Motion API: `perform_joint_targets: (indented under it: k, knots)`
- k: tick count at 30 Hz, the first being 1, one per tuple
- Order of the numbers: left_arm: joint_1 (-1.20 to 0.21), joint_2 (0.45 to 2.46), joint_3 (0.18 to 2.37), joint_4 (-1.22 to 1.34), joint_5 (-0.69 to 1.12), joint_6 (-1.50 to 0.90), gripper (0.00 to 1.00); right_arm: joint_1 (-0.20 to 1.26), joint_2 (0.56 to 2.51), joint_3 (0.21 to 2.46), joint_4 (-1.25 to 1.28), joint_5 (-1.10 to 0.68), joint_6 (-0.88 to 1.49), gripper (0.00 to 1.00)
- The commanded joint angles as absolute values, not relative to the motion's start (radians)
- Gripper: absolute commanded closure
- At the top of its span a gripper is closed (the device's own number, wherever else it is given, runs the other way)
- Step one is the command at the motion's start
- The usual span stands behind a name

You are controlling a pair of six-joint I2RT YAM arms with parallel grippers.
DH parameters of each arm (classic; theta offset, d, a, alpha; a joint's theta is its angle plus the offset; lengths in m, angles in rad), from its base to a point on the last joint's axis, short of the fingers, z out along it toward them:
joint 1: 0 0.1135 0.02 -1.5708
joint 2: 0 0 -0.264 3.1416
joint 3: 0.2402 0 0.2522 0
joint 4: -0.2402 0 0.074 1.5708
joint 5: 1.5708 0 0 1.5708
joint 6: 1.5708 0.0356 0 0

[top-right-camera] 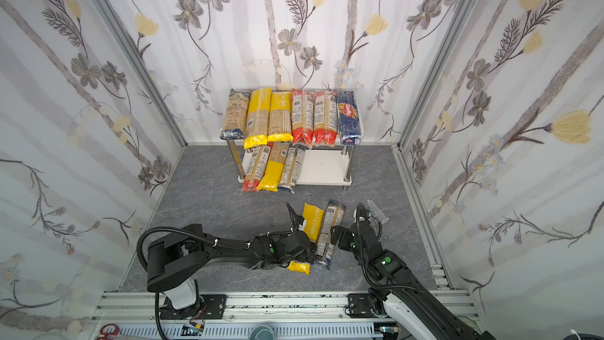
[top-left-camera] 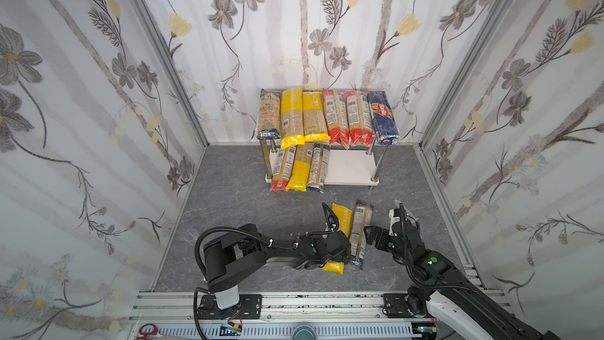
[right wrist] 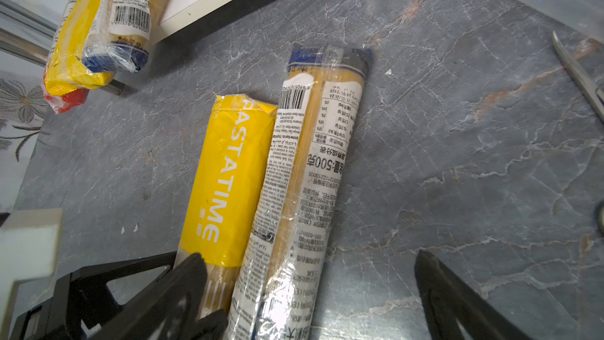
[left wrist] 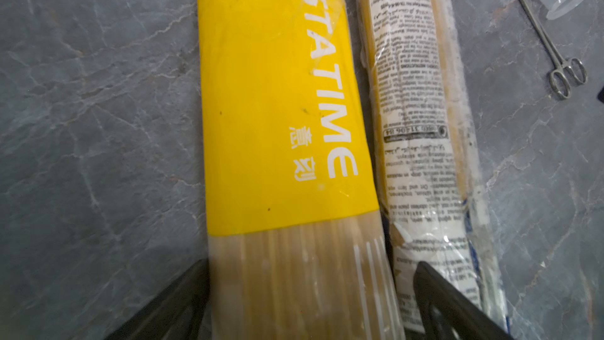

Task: Arrange pasta packages on shelves
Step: Pick up the pasta bag from the center of the table.

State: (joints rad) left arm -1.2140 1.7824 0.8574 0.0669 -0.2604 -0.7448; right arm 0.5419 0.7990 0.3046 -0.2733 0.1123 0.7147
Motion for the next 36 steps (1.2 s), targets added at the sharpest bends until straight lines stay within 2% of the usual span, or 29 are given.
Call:
perform_joint_targets:
  k: [1,5,8,13,19,22,29,36]
  knots:
    - [-1.213,1.821,0.847,-0.109,-0.184,-0.781,0.08,0.542,0.803,0.311,-0.267,0.137,0.726,0.0]
    - [-1.212,1.827,0.841,-0.127,-0.194,-0.785,0.19,0.541,0.81,0.312,-0.267,0.137,0.726,0.0]
    - [-1.211,1.826,0.838,-0.136,-0.195,-0.784,0.34,0.541,0.808,0.308,-0.263,0.138,0.726,0.0]
    - [-1.21,1.808,0.842,-0.146,-0.192,-0.769,0.66,0.54,0.808,0.304,-0.261,0.136,0.726,0.0]
    - [-1.206,1.7,0.835,-0.153,-0.204,-0.743,0.85,0.539,0.808,0.303,-0.251,0.127,0.724,0.0]
    - [-1.2,1.616,0.833,-0.153,-0.213,-0.726,0.92,0.537,0.82,0.306,-0.236,0.109,0.723,0.0]
    - [-1.146,1.421,0.861,-0.152,-0.209,-0.676,1.0,0.529,0.828,0.313,-0.216,0.094,0.714,0.0]
    - [-1.012,1.345,0.901,-0.14,-0.19,-0.614,1.0,0.504,0.833,0.304,-0.197,0.071,0.7,0.0]
